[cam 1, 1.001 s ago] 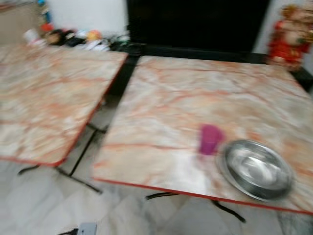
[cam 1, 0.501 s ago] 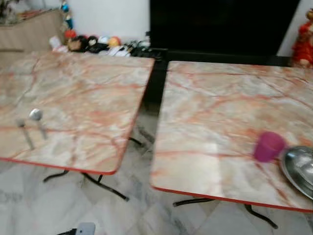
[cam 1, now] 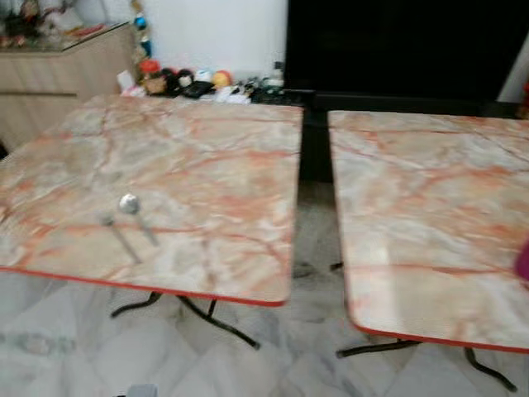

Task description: Setting the table

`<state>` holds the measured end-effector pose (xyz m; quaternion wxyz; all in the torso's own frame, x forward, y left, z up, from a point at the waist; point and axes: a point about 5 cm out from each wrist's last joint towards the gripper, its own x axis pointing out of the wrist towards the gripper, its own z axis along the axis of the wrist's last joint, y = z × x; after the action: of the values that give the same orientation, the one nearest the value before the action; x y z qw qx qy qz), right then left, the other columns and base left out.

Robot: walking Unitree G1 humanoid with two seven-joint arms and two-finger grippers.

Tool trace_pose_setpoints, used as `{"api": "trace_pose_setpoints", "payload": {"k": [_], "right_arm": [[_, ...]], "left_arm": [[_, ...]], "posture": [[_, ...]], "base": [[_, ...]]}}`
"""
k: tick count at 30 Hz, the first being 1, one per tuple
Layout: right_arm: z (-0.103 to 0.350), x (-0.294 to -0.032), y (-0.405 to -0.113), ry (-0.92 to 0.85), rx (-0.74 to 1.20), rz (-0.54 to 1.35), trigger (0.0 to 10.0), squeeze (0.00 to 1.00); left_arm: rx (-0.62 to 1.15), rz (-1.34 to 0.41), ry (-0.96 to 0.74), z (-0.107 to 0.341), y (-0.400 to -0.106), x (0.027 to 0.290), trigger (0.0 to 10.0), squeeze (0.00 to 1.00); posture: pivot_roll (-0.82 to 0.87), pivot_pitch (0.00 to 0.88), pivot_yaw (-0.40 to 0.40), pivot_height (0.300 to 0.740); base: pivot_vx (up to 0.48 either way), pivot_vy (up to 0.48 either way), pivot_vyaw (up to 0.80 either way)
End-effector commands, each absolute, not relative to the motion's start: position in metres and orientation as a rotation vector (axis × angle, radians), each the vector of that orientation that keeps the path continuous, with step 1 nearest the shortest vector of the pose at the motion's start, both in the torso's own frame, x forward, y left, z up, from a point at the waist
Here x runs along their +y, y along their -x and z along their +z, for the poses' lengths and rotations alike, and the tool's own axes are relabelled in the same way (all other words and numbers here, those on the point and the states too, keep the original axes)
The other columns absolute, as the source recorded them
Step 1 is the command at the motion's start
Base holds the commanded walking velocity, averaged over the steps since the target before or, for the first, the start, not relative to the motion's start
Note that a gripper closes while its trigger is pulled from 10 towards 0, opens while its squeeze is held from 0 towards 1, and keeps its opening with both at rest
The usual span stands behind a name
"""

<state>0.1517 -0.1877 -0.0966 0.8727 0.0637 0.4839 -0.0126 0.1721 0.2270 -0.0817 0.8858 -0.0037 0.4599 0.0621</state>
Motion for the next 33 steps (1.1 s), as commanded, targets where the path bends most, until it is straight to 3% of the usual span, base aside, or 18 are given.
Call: {"api": "trace_pose_setpoints", "payload": {"k": [1, 13, 33], "right_arm": [[-0.097, -0.198, -0.146, -0.116, 1.025, -0.051, 10.0, 0.0], [-0.098, -0.182, -0.152, -0.123, 1.023, -0.033, 10.0, 0.0], [-0.098, -0.182, -0.152, -0.12, 1.021, -0.028, 10.0, 0.0]], "left_arm": [[0.97, 0.118, 0.022, -0.084, -0.17, 0.221, 10.0, 0.0], [0.966, 0.129, 0.032, -0.084, -0.171, 0.22, 10.0, 0.0], [0.947, 0.129, 0.038, -0.082, -0.177, 0.217, 10.0, 0.0]], "posture": [[0.0, 0.048, 0.001, 0.74], [0.01, 0.072, -0.005, 0.74], [0.01, 0.084, -0.006, 0.74]], "base": [[0.0, 0.48, 0.0], [0.0, 0.48, 0.0], [0.0, 0.48, 0.0]]}}
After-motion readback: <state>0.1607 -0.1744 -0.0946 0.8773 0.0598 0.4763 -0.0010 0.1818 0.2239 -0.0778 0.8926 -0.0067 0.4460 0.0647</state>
